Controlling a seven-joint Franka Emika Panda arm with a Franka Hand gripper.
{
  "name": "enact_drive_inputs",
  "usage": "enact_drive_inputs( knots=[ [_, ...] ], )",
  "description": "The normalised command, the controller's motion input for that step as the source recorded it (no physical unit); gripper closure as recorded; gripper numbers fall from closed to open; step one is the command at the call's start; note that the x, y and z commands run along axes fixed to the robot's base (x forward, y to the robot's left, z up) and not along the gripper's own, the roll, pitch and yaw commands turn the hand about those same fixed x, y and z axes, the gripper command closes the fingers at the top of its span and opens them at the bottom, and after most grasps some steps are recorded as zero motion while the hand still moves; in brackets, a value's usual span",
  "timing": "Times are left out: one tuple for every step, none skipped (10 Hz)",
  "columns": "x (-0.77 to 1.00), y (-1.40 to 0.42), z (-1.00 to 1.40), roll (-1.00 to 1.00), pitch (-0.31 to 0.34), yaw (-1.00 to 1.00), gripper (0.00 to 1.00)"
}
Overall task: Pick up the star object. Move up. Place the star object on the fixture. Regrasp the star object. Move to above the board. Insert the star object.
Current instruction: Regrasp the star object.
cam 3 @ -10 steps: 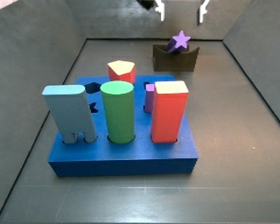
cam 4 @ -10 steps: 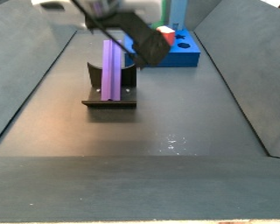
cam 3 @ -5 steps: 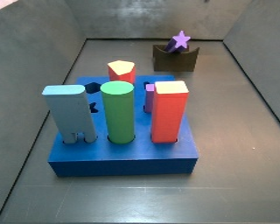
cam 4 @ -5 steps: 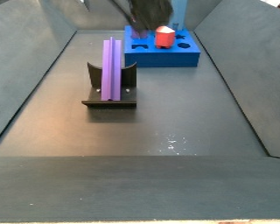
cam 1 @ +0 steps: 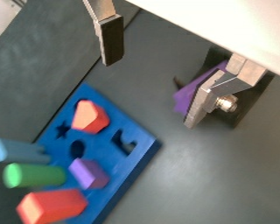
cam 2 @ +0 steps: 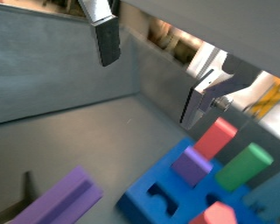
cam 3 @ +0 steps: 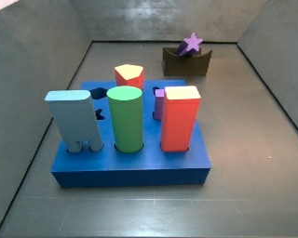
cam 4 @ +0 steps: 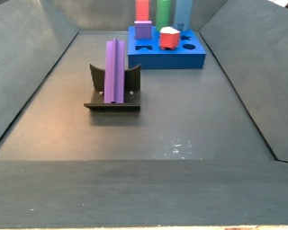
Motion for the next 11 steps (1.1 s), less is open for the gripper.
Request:
enact_drive_inputs(
  knots=[
    [-0.03,0.01,-0.01,1.0,0.017,0.02,0.0],
    [-0.03,0.0,0.01,1.0,0.014,0.02,0.0],
    [-0.03,-0.02,0.01,1.0,0.009,0.02,0.0],
    [-0.02,-0.02,0.0,1.0,0.005,0.02,0.0],
    [-0.02,-0.02,0.0,1.0,0.0,0.02,0.0],
    [-0.01,-0.01,0.01,1.0,-0.004,0.02,0.0],
    [-0.01,-0.02,0.01,1.0,-0.007,0.02,0.0],
    [0.0,-0.02,0.01,1.0,-0.009,0.02,0.0],
    [0.0,-0.01,0.0,1.0,-0.005,0.02,0.0],
    [0.0,-0.01,0.0,1.0,-0.002,0.02,0.0],
    [0.01,-0.02,0.01,1.0,0.007,0.03,0.0]
  ],
)
